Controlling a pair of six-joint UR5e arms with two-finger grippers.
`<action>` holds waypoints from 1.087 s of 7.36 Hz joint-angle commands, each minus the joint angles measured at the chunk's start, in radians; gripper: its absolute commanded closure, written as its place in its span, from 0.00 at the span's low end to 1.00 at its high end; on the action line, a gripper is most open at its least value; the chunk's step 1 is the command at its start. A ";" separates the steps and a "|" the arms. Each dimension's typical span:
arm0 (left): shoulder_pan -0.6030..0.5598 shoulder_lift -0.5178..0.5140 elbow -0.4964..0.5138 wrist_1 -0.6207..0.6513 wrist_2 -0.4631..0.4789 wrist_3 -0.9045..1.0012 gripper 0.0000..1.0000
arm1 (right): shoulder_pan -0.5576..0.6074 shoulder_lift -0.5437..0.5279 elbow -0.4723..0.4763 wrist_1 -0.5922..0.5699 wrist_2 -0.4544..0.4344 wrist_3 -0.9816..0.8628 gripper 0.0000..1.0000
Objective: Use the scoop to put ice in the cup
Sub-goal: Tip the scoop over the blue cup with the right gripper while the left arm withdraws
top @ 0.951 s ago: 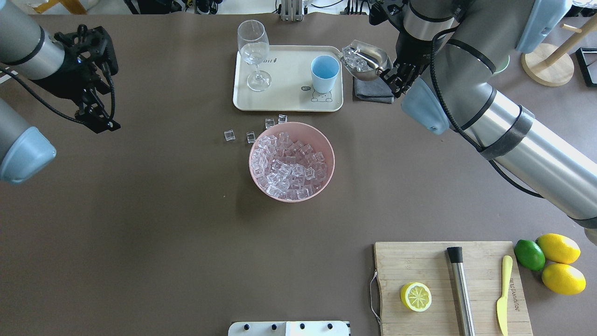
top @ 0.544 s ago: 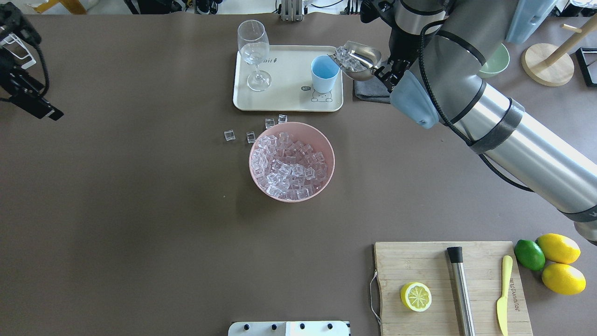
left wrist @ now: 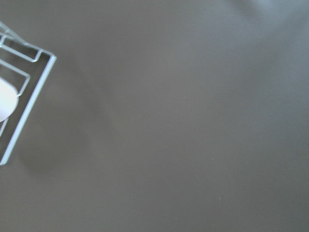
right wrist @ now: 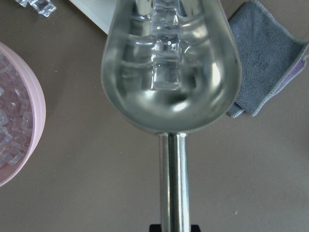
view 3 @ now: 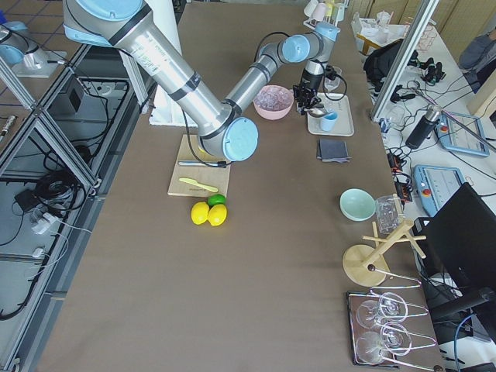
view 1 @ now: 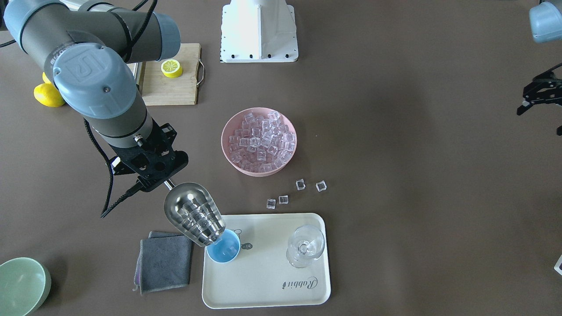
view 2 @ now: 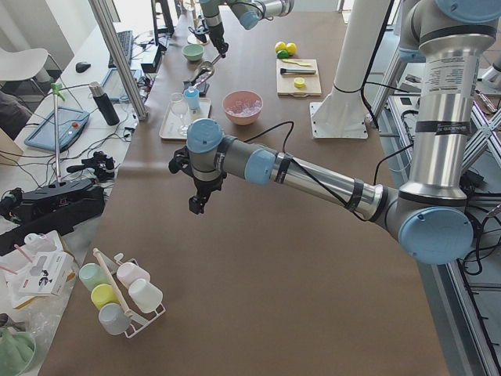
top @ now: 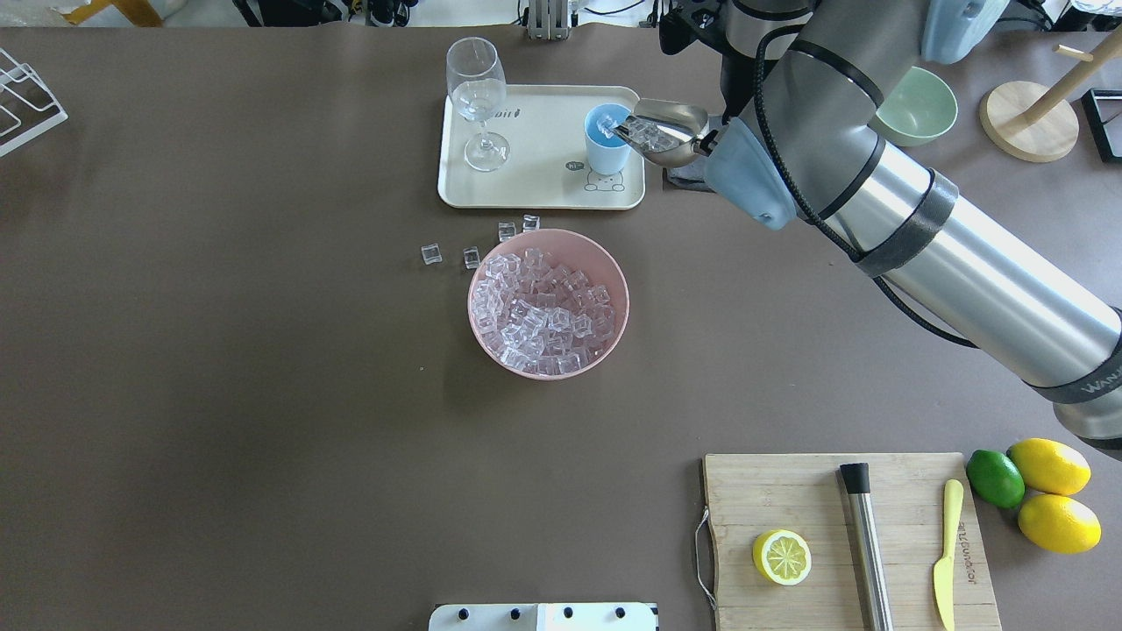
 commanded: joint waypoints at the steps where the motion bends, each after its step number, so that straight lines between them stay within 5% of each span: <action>1: -0.217 0.115 0.019 0.007 0.007 0.003 0.01 | 0.000 0.066 -0.060 -0.103 -0.015 -0.075 1.00; 8: -0.249 0.173 0.088 0.000 0.146 0.006 0.01 | 0.004 0.146 -0.125 -0.202 -0.064 -0.120 1.00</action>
